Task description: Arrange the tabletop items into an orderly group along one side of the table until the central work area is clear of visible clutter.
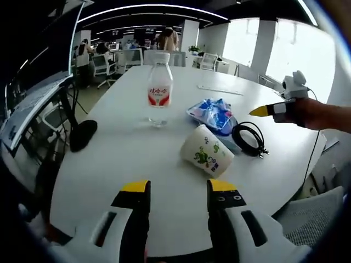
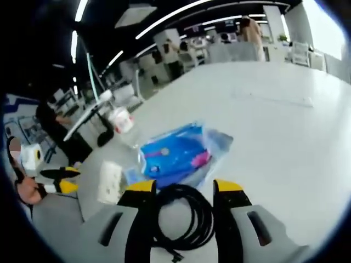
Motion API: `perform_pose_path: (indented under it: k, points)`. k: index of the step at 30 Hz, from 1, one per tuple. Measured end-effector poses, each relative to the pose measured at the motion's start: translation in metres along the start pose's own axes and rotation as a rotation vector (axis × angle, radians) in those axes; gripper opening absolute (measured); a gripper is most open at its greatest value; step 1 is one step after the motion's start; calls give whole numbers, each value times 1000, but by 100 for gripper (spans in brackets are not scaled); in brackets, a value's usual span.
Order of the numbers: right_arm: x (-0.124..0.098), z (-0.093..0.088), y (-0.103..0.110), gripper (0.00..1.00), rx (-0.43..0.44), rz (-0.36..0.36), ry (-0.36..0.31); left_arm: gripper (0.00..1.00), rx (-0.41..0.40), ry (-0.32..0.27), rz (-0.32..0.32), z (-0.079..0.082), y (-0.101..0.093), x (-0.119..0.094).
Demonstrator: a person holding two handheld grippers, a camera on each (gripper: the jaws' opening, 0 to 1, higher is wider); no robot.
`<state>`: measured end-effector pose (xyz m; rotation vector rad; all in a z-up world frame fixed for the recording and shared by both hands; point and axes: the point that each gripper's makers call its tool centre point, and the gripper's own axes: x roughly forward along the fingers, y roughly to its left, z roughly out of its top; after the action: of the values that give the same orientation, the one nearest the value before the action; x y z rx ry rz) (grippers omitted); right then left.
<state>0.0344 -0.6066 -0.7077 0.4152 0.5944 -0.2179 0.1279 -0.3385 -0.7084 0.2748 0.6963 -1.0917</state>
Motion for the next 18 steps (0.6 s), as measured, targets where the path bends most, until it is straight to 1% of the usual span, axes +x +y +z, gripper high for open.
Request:
perform_pose_path:
  k: [4, 5, 8, 9, 11, 14, 18]
  points:
    - [16, 9, -13, 31, 28, -20, -2, 40, -9, 4, 0, -6, -2, -2]
    - [20, 11, -14, 29, 64, -24, -10, 40, -9, 4, -3, -6, -3, -2]
    - [31, 13, -14, 18, 129, 1, -32, 40, -3, 4, -12, -6, -6, -1]
    - [35, 11, -17, 18, 139, -9, -20, 40, -1, 4, -13, -6, -7, -1]
    - [42, 10, -20, 18, 136, -20, -17, 40, 4, -2, -17, -2, -9, -1]
    - [50, 13, -24, 17, 171, -26, -29, 40, 7, -13, -18, 2, -10, -3]
    - [60, 17, -28, 17, 197, -43, -38, 40, 5, -20, -15, 4, -10, -5]
